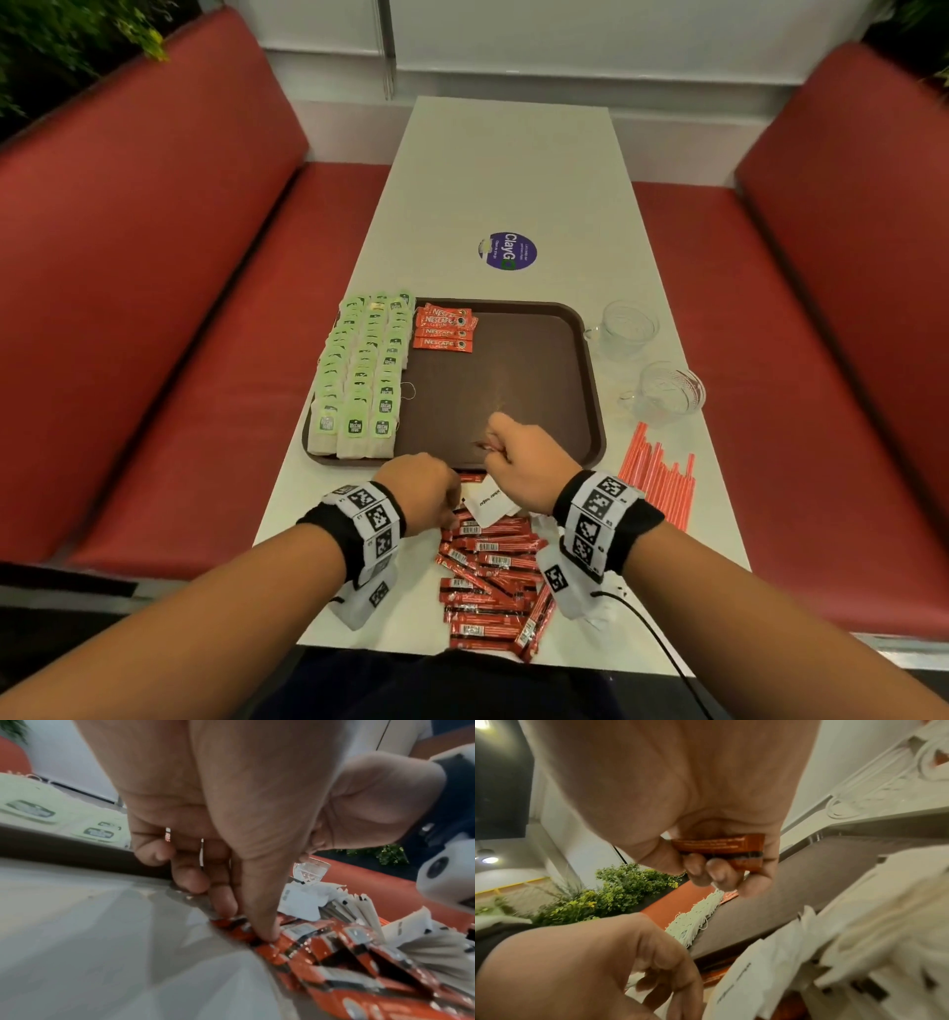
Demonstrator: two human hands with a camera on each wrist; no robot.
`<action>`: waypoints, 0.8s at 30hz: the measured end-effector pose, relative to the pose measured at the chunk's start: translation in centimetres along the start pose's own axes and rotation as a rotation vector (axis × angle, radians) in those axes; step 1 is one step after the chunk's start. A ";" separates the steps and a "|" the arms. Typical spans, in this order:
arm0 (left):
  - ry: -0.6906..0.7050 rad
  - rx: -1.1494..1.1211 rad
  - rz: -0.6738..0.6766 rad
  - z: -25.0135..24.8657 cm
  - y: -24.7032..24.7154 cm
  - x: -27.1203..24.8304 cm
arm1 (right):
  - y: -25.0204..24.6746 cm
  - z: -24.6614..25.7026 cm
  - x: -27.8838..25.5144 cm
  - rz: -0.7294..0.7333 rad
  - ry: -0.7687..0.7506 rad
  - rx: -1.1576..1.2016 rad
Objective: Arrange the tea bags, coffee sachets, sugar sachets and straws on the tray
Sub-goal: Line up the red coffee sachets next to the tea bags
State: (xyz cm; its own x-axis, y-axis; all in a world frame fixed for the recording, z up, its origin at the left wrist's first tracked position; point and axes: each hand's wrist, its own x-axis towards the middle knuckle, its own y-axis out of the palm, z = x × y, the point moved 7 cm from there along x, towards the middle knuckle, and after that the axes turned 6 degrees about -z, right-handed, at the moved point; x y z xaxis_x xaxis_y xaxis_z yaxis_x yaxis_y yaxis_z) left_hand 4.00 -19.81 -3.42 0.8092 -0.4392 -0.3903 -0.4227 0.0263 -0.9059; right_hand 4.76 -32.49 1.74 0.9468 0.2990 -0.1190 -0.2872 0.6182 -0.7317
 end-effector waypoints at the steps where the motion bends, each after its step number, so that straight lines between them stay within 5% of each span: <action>1: -0.007 0.010 0.010 0.1 0.1 0.0 | 0.0 -0.4 -0.1 0.007 0.019 0.012; 8: -0.012 0.095 0.098 1.0 0.2 -0.2 | 1.6 -1.4 -0.8 0.107 0.026 -0.106; 15: 0.055 0.002 0.008 1.6 -3.1 -0.4 | 2.0 -1.6 0.1 0.123 -0.031 -0.132; 24: 0.171 -0.166 -0.429 2.9 -7.9 -0.2 | 1.2 -1.7 2.1 0.151 -0.027 -0.029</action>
State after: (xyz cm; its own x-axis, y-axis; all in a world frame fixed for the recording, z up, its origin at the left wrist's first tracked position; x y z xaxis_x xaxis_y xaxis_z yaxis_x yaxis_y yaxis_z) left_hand 8.36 -17.30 3.33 0.8521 -0.5202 0.0578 -0.1363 -0.3272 -0.9351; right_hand 6.70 -32.34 -0.50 0.8889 0.4066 -0.2112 -0.4211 0.5435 -0.7262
